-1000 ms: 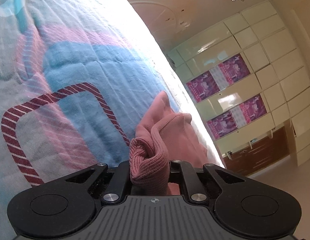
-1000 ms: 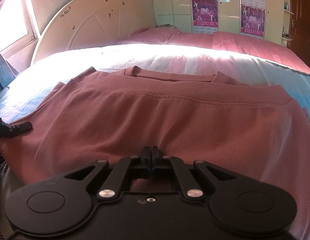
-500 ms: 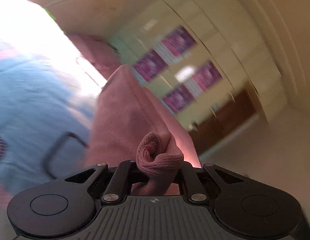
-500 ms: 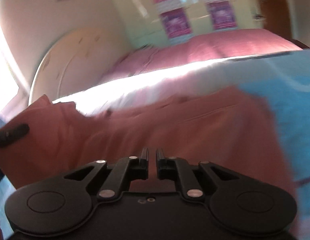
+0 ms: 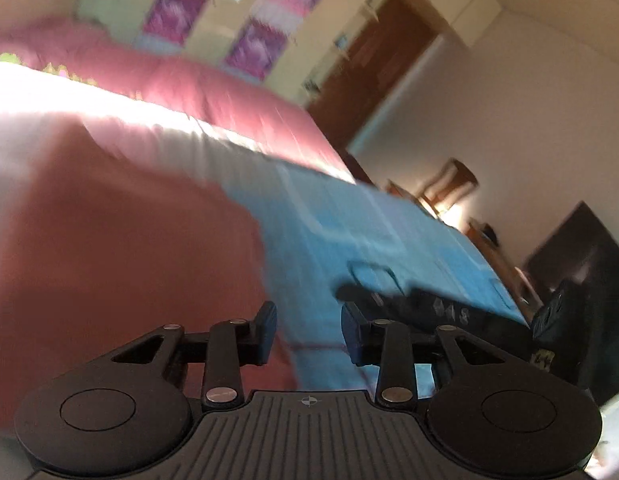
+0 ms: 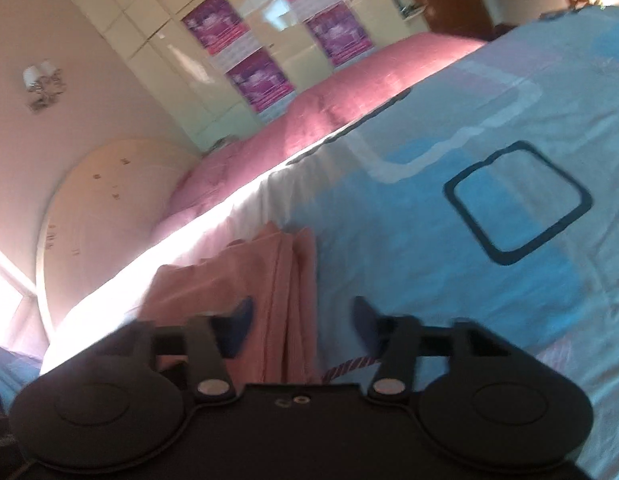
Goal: Fold small clothes
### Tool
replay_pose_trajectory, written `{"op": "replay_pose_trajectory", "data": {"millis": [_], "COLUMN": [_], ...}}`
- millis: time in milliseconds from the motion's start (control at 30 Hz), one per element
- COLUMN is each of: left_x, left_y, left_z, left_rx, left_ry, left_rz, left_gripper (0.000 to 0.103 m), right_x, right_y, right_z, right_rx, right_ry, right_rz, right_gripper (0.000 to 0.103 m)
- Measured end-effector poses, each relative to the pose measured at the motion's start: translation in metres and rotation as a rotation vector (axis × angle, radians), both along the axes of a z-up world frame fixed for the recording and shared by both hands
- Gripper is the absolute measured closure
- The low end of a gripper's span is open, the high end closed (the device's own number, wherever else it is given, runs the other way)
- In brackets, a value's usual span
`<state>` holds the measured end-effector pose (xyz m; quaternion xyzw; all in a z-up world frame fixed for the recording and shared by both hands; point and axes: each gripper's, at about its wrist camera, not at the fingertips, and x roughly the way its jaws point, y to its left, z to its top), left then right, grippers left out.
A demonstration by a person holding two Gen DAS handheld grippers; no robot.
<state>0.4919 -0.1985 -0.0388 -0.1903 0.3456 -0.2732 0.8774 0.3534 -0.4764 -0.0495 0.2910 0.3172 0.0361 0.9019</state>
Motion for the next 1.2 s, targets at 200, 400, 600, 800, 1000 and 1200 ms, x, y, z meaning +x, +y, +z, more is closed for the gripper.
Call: {"op": "replay_pose_trajectory", "data": {"millis": [200,400,600,800,1000,1200], "left_x": [0.035,0.046,0.044,0.056,0.061,0.066], "left_y": [0.111,0.148,0.149,0.140,0.128,0.081], "left_z": [-0.001,-0.036,-0.056,-0.070,-0.055,-0.059], "left_rx": [0.164,0.185,0.135,0.137,0.105,0.180], "left_ry": [-0.021,0.068,0.112,0.120,0.006,0.042], "left_rz": [0.200,0.201,0.226,0.217,0.202,0.065], "left_gripper": [0.067,0.067,0.067,0.067,0.073,0.074], "right_x": [0.025,0.054,0.071,0.078,0.077,0.066], "right_y": [0.022,0.045,0.061,0.076,0.092,0.079], "right_z": [-0.011,-0.028,-0.037,-0.042,-0.023,-0.002], "right_rx": [0.017,-0.036,-0.107,-0.146,-0.297,-0.356], "right_ry": [0.029,0.090,0.150,0.120,0.063,-0.001], "right_rz": [0.173,0.242,0.283,0.309,0.342,0.348], "right_gripper": [0.062,0.063,0.066,0.065,0.094,0.094]}}
